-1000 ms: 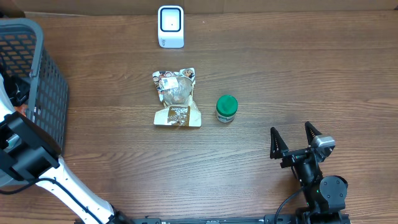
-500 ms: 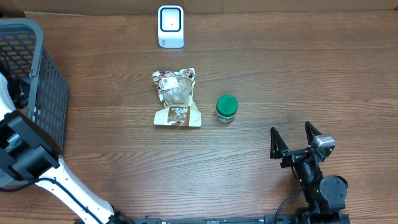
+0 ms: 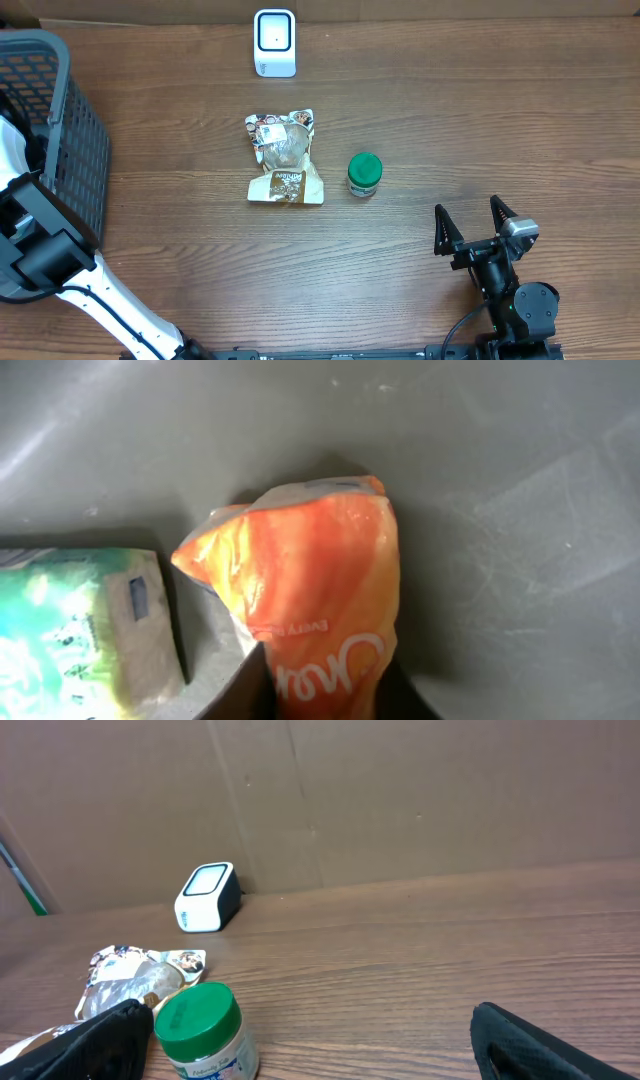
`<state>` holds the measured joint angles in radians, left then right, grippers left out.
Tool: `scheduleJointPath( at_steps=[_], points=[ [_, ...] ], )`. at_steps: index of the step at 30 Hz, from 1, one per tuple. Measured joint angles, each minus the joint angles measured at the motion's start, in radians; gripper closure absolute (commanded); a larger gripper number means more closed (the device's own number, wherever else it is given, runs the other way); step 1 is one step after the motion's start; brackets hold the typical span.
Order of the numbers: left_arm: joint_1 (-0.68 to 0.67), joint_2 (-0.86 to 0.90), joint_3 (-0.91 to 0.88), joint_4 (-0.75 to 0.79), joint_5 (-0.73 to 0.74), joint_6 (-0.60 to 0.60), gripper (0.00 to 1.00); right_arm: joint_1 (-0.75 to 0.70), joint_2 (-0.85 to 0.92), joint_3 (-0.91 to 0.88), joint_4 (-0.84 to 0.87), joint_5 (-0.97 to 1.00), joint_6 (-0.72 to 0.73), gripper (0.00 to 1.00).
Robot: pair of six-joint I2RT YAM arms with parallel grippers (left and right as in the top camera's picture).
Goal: Scan the item barcode
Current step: 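Reach the left gripper into the basket and grasp the orange snack pack, then place the orange snack pack between the bread bag and jar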
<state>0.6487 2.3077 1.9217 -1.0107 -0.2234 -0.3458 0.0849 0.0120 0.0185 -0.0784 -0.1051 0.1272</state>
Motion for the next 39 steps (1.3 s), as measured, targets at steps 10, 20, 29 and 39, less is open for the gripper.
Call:
scheduleJointPath(
  at_steps=[10, 20, 29, 39],
  points=[
    [0.0, -0.002, 0.029, -0.129, 0.011, 0.005, 0.96, 0.0, 0.0, 0.0, 0.0, 0.001, 0.0, 0.0],
    [-0.001, -0.193, 0.169, -0.206, 0.203, 0.0, 0.96, 0.0, 0.0, 0.0, 0.0, 0.0, 0.0, 0.0],
    [-0.142, -0.554, 0.214, -0.299, 0.338, 0.011, 0.96, 0.0, 0.0, 0.0, 0.0, 0.0, 0.0, 0.0],
    [-0.635, -0.542, 0.164, -0.367, 0.335, 0.097, 0.96, 0.0, 0.0, 0.0, 0.0, 0.0, 0.0, 0.0]
  ],
)
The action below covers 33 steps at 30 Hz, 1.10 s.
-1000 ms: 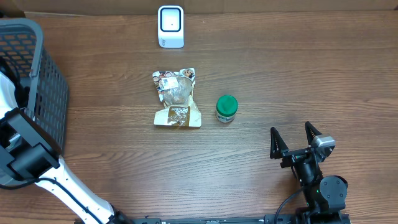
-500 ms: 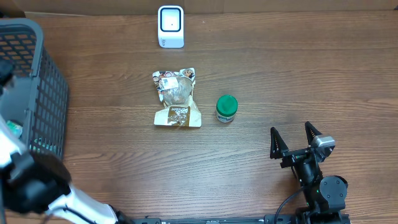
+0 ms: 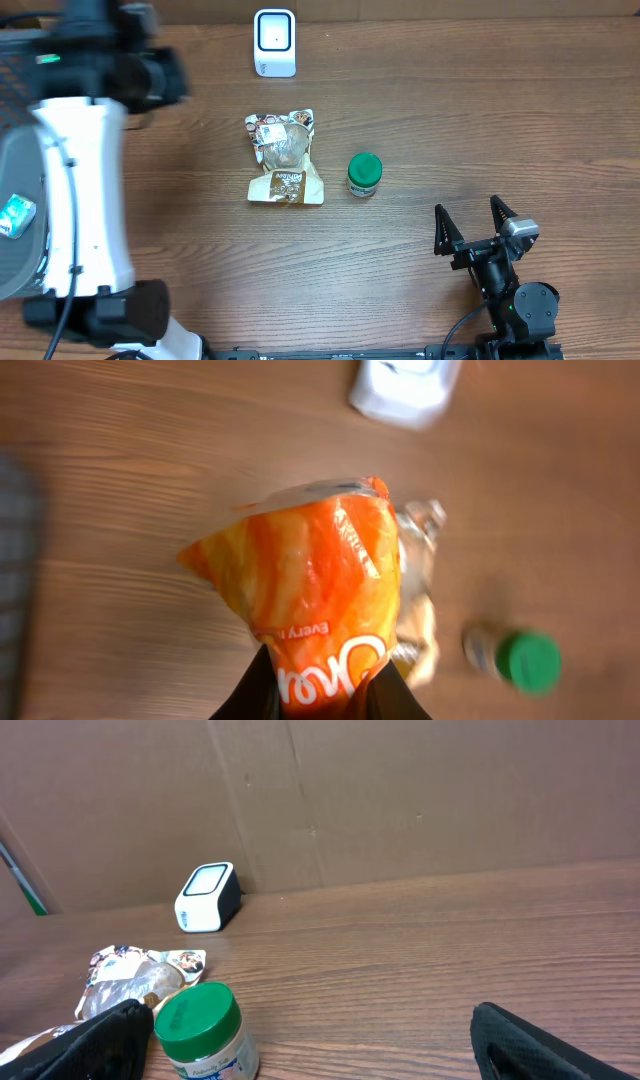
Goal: Scan the item barcode
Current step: 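Place the orange snack pack between the bread bag and jar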
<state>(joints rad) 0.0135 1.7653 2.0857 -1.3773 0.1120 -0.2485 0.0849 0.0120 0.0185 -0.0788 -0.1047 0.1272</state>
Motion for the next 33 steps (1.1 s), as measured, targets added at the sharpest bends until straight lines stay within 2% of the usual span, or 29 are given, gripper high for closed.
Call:
scheduleJointPath(
  at_steps=[7, 12, 14, 15, 16, 19, 22, 27, 33],
  points=[
    [-0.348, 0.091, -0.1, 0.071, -0.056, 0.016, 0.95, 0.0, 0.0, 0.0, 0.0, 0.0, 0.0, 0.0],
    [-0.48, 0.239, -0.133, 0.167, -0.079, -0.012, 0.94, 0.0, 0.0, 0.0, 0.0, 0.0, 0.0, 0.0],
    [-0.507, 0.301, -0.135, 0.194, -0.085, -0.035, 0.9, 0.0, 0.0, 0.0, 0.0, 0.0, 0.0, 0.0],
    [-0.517, 0.33, -0.135, 0.203, -0.087, -0.047, 0.74, 0.0, 0.0, 0.0, 0.0, 0.0, 0.0, 0.0],
    [-0.526, 0.362, -0.136, 0.208, -0.087, -0.058, 0.63, 0.0, 0.0, 0.0, 0.0, 0.0, 0.0, 0.0],
    [-0.544, 0.422, -0.141, 0.212, -0.086, -0.074, 0.42, 0.0, 0.0, 0.0, 0.001, 0.0, 0.0, 0.0],
    [-0.551, 0.455, -0.148, 0.211, -0.086, -0.096, 0.36, 0.0, 0.0, 0.0, 0.0, 0.0, 0.0, 0.0],
    [-0.548, 0.458, -0.127, 0.187, -0.086, -0.097, 0.36, 0.0, 0.0, 0.0, 0.0, 0.0, 0.0, 0.0],
    [-0.511, 0.445, 0.048, 0.058, -0.086, -0.093, 0.35, 0.0, 0.0, 0.0, 0.0, 0.0, 0.0, 0.0]
  ],
)
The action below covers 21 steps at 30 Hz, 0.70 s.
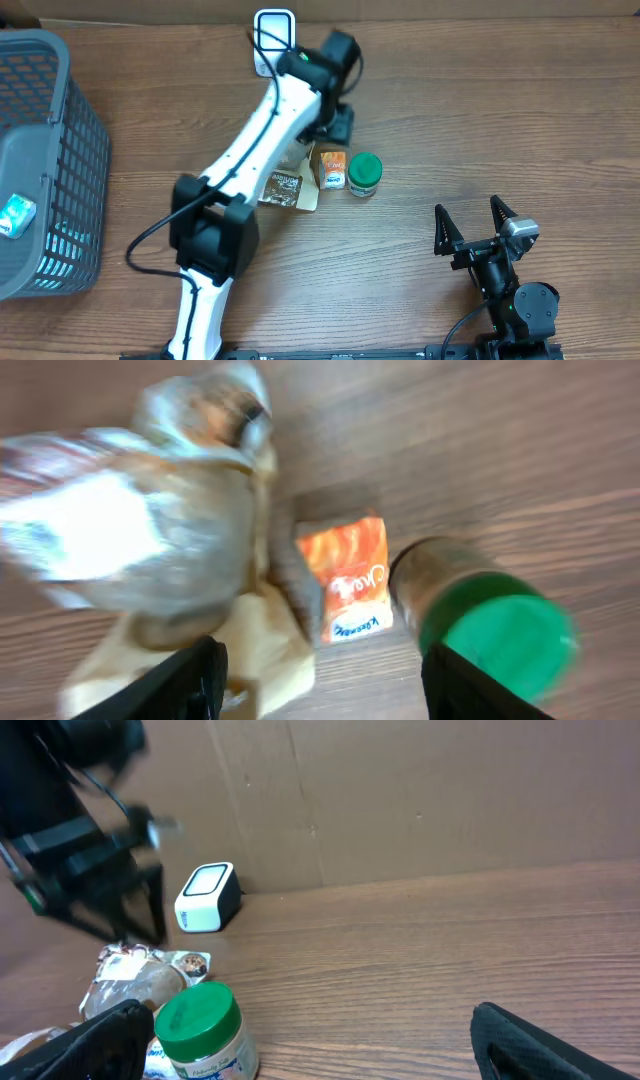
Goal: Scan the item barcode
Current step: 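Place the orange snack pack between the bread bag and jar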
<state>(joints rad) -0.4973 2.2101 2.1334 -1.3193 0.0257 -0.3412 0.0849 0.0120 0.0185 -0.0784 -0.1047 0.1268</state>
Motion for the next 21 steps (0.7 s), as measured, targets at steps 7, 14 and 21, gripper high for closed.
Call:
scheduleJointPath(
  at_steps=[7, 14, 21],
  points=[
    [0.175, -0.193, 0.212, -0.129, -0.031, 0.003, 0.36, 0.0, 0.0, 0.0, 0.0, 0.0, 0.0, 0.0],
    [0.544, -0.419, 0.246, -0.198, -0.068, 0.003, 0.36, 0.0, 0.0, 0.0, 0.0, 0.0, 0.0, 0.0],
    [0.929, -0.433, 0.199, -0.171, -0.083, -0.008, 0.36, 0.0, 0.0, 0.0, 0.0, 0.0, 0.0, 0.0]
  ],
)
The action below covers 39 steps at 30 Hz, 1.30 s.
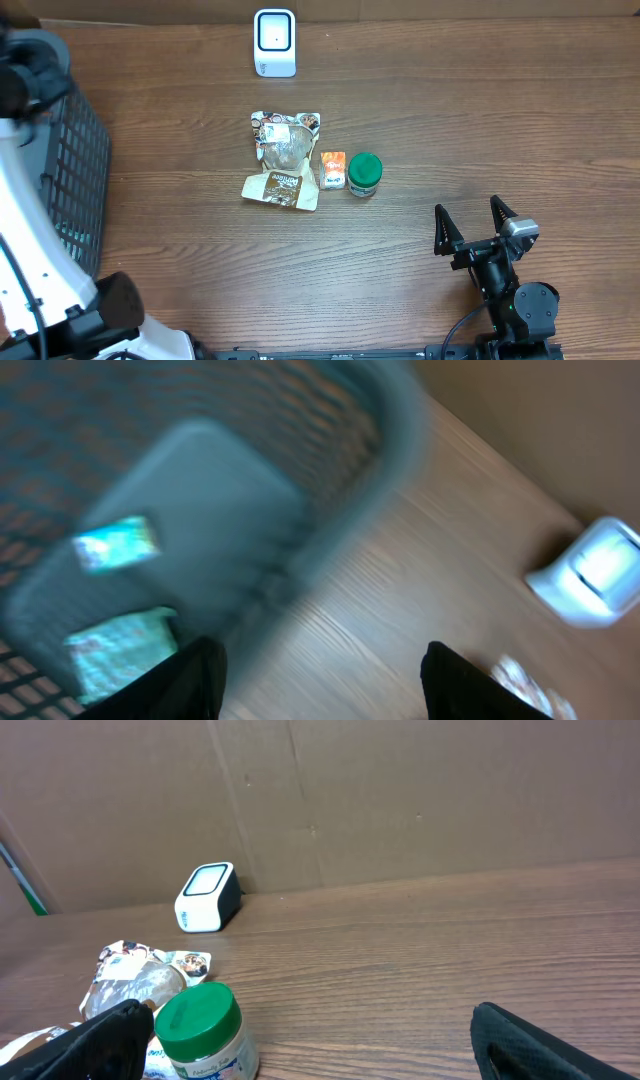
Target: Scan the item barcode
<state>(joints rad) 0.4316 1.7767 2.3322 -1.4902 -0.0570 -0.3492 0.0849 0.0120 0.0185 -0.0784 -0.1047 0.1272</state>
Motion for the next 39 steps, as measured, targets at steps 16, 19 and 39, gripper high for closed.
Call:
scheduleJointPath(
  at_steps=[16, 19, 39],
  points=[
    [0.311, 0.003, -0.726, 0.569, -0.078, 0.098, 0.25, 0.0, 0.0, 0.0, 0.0, 0.0, 0.0, 0.0],
    [0.332, 0.006, -0.806, 0.685, -0.089, 0.167, 0.25, 0.0, 0.0, 0.0, 0.0, 0.0, 0.0, 0.0],
    [0.352, 0.26, -0.849, 0.857, -0.113, 0.33, 0.43, 0.0, 0.0, 0.0, 0.0, 0.0, 0.0, 0.0]
  ],
)
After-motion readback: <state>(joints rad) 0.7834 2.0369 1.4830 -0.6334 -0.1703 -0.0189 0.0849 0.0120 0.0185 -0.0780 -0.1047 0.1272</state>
